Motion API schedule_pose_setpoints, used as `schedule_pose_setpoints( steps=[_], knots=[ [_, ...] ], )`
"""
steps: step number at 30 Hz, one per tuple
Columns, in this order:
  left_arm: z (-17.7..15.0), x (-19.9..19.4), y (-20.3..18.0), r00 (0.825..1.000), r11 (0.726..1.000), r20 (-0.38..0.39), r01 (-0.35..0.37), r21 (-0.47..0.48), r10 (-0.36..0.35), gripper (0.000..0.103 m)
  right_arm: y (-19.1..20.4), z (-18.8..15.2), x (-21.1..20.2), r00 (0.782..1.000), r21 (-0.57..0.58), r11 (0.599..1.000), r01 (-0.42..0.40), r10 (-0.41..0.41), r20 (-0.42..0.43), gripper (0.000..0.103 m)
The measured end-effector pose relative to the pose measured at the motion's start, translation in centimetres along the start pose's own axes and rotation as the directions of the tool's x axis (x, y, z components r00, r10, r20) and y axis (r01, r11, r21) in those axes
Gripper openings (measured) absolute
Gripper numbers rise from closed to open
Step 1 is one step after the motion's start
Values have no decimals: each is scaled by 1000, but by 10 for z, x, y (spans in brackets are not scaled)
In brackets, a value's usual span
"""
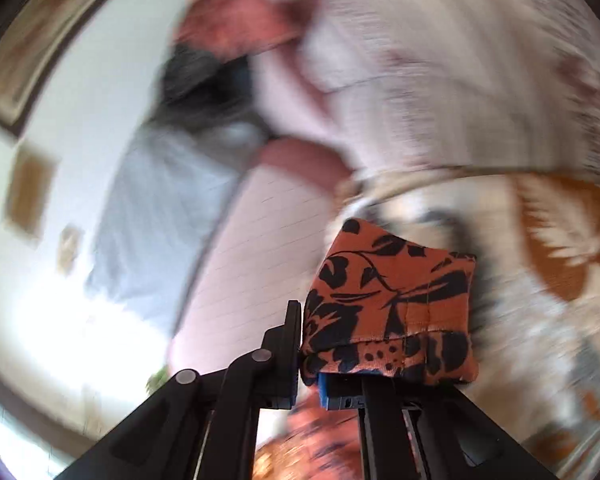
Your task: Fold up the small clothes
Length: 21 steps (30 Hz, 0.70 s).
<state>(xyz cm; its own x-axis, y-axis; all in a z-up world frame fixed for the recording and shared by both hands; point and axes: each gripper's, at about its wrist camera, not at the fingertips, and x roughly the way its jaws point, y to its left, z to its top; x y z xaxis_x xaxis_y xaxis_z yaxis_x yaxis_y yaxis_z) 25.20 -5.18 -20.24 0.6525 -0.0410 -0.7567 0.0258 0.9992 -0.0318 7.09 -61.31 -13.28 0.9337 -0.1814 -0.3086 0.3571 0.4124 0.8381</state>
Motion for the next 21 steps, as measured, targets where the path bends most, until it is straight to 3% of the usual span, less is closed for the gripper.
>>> schedule_pose_setpoints(
  steps=[4, 8, 15, 18, 19, 21],
  knots=[
    [6, -4, 32, 999, 996, 6, -37, -79, 38, 103, 82, -68, 19, 983, -122, 983, -136, 118, -140, 7],
    [11, -9, 64, 995, 984, 20, -98, -147, 102, 103, 134, -159, 53, 931, -180, 955, -235, 168, -324, 7],
    [17, -9, 110, 975, 949, 15, -213, -232, 222, 103, 154, -328, 121, 815, -237, 939, -251, 73, -575, 7],
    [18, -4, 121, 973, 946, -7, -228, -231, 233, 103, 148, -387, 145, 743, -268, 937, -223, -15, -669, 13],
    [17, -3, 123, 971, 945, -12, -234, -227, 237, 103, 145, -399, 158, 715, -259, 938, -230, -18, -699, 22],
    [17, 0, 126, 970, 946, -21, -239, -219, 240, 103, 134, -414, 176, 657, -203, 948, -244, 7, -754, 72]
  ],
)
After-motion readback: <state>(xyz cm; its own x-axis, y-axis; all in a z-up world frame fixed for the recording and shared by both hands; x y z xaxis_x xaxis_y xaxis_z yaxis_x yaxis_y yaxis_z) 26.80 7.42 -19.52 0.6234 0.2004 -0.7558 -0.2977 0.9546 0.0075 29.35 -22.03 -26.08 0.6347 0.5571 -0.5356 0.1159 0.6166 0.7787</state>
